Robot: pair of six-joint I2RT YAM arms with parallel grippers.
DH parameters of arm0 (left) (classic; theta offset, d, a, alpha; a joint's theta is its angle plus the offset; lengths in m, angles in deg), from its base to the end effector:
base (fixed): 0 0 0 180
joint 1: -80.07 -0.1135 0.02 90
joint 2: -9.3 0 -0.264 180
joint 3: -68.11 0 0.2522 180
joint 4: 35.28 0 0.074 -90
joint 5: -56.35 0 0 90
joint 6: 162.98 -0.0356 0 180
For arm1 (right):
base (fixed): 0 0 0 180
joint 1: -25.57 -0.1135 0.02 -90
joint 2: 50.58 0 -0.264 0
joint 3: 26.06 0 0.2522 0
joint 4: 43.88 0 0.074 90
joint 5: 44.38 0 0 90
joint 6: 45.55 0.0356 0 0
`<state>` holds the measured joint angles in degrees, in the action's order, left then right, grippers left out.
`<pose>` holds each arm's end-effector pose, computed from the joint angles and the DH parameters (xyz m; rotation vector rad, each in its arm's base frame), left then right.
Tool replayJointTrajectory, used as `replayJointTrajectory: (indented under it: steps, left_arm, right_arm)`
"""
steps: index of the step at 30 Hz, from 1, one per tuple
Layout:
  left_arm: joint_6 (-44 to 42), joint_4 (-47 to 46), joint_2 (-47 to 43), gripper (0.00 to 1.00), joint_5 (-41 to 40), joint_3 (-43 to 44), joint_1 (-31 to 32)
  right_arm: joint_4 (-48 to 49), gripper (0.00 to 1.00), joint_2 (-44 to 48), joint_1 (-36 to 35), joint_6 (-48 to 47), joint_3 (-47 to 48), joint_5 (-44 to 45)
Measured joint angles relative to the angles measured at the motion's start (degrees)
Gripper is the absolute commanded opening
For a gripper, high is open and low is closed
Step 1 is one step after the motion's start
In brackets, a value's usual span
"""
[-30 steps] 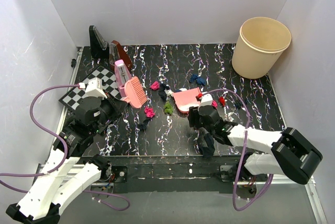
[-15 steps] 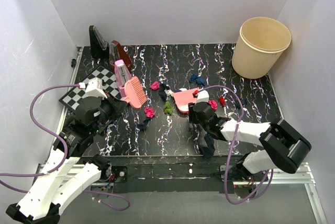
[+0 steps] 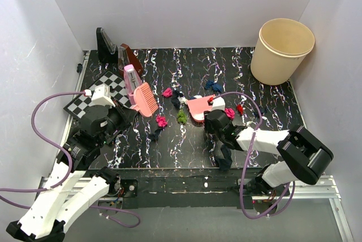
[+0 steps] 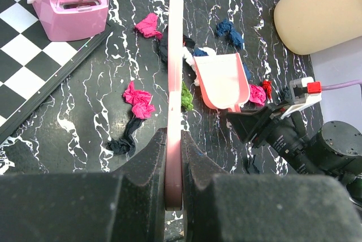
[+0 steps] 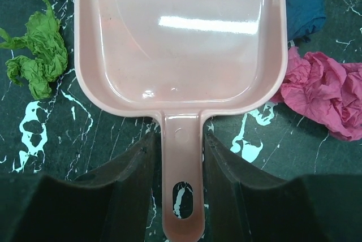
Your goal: Sweep away the paper scraps from the table
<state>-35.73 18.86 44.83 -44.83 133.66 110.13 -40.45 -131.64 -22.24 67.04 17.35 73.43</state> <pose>0.1099 -0.0556 0.3486 -0.2550 2.0117 -0.5618 0.1909 0.1858 0.1609 -0.1882 2.0901 0.2139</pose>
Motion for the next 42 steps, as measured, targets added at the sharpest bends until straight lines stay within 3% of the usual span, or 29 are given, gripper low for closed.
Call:
replayJointTrajectory:
  steps: [3,9,14,20,24,26,28,32,35,38,42]
  left_arm:
    - [-0.13,0.28,-0.24,0.00,-0.02,0.00,0.00]
    - [-0.17,1.86,-0.26,0.00,-0.04,0.00,0.00]
    - [-0.20,4.35,-0.22,0.00,-0.31,0.00,0.00]
    - [-0.61,9.88,2.08,0.00,-1.27,0.85,0.00]
    - [-0.83,14.49,6.29,0.00,-1.57,3.34,0.00]
    - [-0.74,16.39,7.98,0.00,-1.20,4.46,0.00]
    - [-0.52,17.00,8.24,0.00,1.57,4.72,-0.07]
    - [0.09,14.29,7.43,0.00,14.47,4.48,0.22]
    - [0.22,10.40,7.82,0.00,20.96,4.07,3.13]
    - [-0.11,6.51,11.63,0.00,24.39,4.20,12.96]
    - [-0.20,0.48,21.64,0.00,28.55,5.57,21.27]
  right_arm:
    - [-0.48,0.44,-0.17,0.00,0.15,0.31,0.37]
    - [-1.36,0.23,-1.60,-0.02,0.79,0.81,1.03]
    - [-3.80,0.18,-0.83,-0.07,0.98,1.57,1.33]
    - [-9.55,0.13,5.14,-0.44,-0.44,4.28,0.11]
    - [-13.35,0.02,11.37,-0.59,-1.53,6.27,-1.01]
    - [-16.41,0.01,13.73,-0.59,-1.99,8.07,-1.03]
    - [-19.52,0.01,14.86,-0.59,-2.23,10.19,-0.55]
    - [-26.56,0.01,15.02,-0.42,-2.32,14.40,2.71]
    - [-33.22,0.01,14.99,1.68,-1.51,17.75,3.96]
    - [-38.51,0.01,15.08,6.29,-0.39,20.79,2.95]
    - [-44.54,0.01,16.72,11.82,1.49,23.12,1.16]
